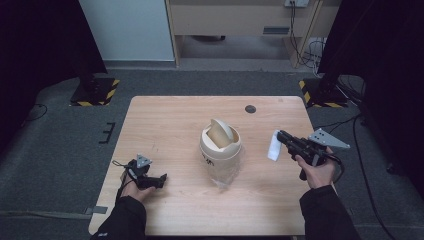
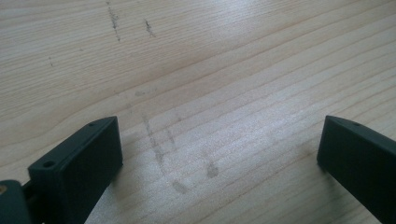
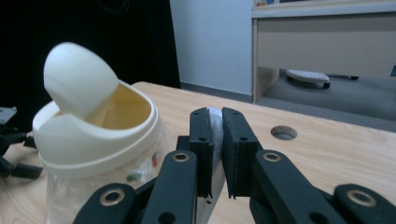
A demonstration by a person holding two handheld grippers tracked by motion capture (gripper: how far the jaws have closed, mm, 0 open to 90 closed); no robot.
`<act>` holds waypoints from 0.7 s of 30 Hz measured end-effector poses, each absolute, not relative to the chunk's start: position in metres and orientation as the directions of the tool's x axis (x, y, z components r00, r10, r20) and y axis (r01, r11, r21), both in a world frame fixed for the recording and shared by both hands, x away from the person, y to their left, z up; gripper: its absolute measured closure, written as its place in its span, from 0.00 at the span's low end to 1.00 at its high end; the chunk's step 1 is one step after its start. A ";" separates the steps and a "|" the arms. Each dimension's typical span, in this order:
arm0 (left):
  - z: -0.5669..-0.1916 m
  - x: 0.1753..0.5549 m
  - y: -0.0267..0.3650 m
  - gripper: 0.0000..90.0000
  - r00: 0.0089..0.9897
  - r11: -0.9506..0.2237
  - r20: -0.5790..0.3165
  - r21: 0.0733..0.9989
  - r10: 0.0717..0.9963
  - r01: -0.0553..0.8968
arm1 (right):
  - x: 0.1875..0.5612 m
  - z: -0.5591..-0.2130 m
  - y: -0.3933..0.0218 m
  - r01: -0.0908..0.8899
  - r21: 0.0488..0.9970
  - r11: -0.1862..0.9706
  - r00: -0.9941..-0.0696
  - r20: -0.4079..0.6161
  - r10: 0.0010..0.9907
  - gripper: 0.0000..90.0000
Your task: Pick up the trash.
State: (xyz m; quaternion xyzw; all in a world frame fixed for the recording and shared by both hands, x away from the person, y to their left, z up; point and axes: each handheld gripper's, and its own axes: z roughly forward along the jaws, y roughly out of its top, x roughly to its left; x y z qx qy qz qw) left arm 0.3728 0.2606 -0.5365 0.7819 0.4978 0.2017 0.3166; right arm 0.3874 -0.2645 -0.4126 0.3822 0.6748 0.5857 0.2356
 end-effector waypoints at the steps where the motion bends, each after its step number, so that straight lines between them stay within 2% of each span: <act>1: -0.536 0.373 0.261 0.00 0.423 -0.304 0.000 0.696 0.906 0.651 | 0.388 -0.411 -0.264 0.232 0.973 0.016 -0.596 0.128 0.793 0.92; 21: -0.536 0.373 0.261 0.00 0.424 -0.303 -0.001 0.697 0.906 0.650 | 0.407 -0.348 -0.262 0.063 0.995 -0.079 -0.587 0.101 0.804 0.93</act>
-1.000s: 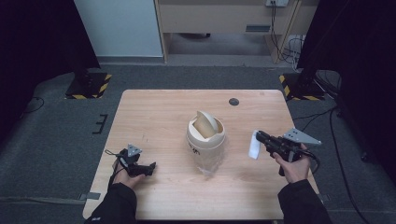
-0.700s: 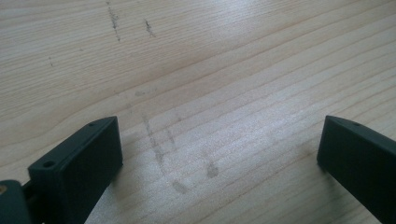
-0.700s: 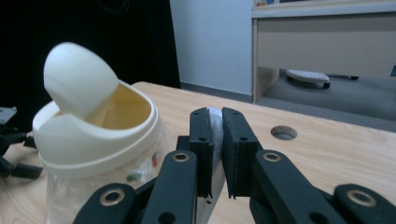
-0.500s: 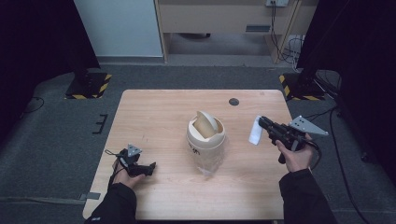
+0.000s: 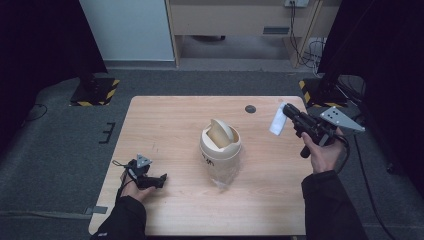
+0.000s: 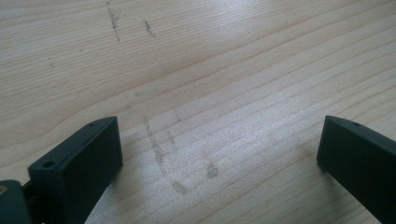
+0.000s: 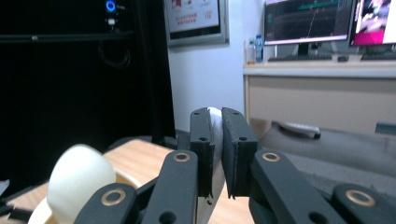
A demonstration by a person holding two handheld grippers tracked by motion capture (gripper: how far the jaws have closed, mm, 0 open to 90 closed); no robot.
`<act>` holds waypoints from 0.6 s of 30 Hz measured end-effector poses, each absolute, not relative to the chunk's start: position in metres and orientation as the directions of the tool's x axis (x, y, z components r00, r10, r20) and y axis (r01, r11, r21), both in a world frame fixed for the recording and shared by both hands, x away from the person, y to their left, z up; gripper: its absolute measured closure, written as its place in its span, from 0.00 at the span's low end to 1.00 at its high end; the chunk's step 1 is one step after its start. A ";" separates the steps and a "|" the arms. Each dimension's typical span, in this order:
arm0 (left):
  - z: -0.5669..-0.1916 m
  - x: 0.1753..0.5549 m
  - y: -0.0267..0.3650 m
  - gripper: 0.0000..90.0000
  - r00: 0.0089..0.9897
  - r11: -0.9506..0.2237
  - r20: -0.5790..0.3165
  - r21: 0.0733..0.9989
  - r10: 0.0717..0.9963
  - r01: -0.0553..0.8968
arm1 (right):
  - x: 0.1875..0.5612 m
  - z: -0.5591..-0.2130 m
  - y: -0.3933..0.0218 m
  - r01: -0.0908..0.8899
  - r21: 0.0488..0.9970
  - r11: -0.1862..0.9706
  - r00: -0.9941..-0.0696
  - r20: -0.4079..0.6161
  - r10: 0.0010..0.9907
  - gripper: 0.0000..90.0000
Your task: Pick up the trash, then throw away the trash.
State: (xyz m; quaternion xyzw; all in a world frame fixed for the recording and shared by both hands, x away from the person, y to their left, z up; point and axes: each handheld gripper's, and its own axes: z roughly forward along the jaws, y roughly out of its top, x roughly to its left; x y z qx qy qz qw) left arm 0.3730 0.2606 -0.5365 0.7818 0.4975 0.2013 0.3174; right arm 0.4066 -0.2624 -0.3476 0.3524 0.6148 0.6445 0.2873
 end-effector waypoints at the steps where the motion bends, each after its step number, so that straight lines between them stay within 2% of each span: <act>1: -0.536 0.373 0.261 0.00 0.424 -0.303 -0.001 0.697 0.906 0.650 | 0.408 -0.344 -0.262 0.059 0.995 -0.084 -0.591 0.102 0.800 0.93; 18: -0.536 0.373 0.261 0.00 0.424 -0.304 -0.001 0.697 0.906 0.650 | 0.427 -0.325 -0.237 -0.008 0.997 -0.079 -0.613 0.058 0.788 0.93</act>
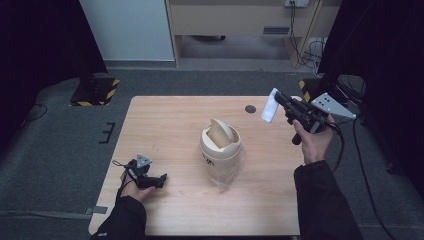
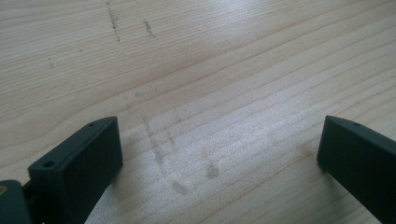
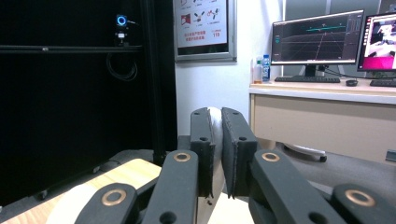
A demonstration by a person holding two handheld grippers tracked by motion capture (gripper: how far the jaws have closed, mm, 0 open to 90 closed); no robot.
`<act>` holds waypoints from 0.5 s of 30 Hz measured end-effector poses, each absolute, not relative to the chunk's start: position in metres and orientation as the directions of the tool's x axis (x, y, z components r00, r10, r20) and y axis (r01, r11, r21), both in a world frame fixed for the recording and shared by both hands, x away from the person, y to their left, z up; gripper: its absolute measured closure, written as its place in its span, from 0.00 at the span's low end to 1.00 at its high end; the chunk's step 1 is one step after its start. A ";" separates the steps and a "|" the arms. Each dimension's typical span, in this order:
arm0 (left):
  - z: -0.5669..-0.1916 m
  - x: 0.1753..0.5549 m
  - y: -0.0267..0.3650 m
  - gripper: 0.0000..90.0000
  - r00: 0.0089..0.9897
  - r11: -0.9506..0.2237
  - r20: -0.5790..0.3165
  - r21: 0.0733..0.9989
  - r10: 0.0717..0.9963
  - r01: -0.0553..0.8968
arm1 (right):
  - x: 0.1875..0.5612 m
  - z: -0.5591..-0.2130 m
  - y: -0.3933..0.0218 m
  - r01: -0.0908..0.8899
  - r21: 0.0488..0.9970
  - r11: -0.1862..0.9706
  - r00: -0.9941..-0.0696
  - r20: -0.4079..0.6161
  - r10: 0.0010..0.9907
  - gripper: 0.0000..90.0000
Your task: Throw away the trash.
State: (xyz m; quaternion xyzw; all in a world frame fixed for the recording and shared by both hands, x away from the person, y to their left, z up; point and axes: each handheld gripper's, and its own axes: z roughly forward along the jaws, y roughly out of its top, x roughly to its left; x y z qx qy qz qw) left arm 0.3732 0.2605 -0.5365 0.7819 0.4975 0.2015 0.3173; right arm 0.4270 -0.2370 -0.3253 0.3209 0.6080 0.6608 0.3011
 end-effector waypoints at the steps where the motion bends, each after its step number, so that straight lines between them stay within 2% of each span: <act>1: -0.536 0.373 0.261 0.00 0.424 -0.304 -0.001 0.697 0.906 0.650 | 0.428 -0.326 -0.235 -0.008 0.997 -0.082 -0.613 0.060 0.788 0.93; 15: -0.536 0.373 0.261 0.00 0.424 -0.304 0.000 0.697 0.906 0.650 | 0.440 -0.337 -0.205 -0.019 0.998 -0.058 -0.652 0.032 0.758 0.93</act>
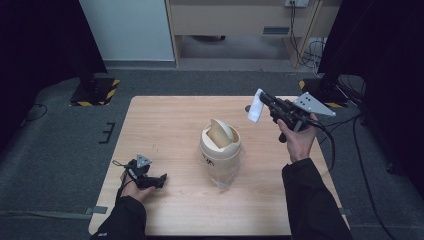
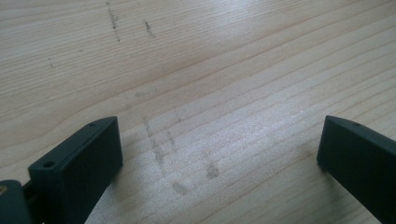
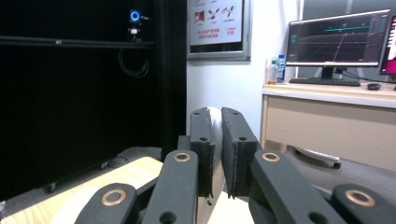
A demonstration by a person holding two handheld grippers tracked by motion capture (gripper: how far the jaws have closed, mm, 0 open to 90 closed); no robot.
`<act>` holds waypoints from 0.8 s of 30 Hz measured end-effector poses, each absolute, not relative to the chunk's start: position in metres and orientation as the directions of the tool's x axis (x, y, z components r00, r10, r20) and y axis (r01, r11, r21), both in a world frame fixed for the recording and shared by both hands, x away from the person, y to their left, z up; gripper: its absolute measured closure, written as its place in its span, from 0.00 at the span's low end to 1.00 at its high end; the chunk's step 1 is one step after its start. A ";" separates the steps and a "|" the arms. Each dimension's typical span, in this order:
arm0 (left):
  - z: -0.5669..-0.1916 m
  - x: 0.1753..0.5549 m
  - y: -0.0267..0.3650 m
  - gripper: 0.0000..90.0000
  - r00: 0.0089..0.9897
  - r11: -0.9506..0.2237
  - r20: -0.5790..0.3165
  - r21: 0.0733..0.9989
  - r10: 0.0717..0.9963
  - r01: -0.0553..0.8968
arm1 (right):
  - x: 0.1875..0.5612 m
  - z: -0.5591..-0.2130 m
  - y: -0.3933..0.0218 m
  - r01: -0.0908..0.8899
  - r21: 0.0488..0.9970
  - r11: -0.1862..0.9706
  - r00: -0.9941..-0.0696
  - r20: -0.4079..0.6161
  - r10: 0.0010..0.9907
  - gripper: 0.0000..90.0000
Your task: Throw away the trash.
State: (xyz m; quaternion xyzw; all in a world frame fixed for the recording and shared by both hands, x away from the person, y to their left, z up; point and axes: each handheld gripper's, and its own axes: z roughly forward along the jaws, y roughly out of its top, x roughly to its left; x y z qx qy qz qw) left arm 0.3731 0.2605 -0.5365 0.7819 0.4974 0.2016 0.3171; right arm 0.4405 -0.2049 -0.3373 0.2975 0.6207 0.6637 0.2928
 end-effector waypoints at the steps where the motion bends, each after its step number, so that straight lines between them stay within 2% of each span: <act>1: -0.537 0.373 0.260 0.00 0.423 -0.304 0.000 0.697 0.906 0.650 | 0.441 -0.339 -0.202 -0.018 0.999 -0.051 -0.655 0.027 0.755 0.93; 24: -0.536 0.373 0.260 0.00 0.424 -0.305 0.000 0.696 0.906 0.650 | 0.446 -0.373 -0.169 0.025 1.000 -0.006 -0.680 0.021 0.733 0.93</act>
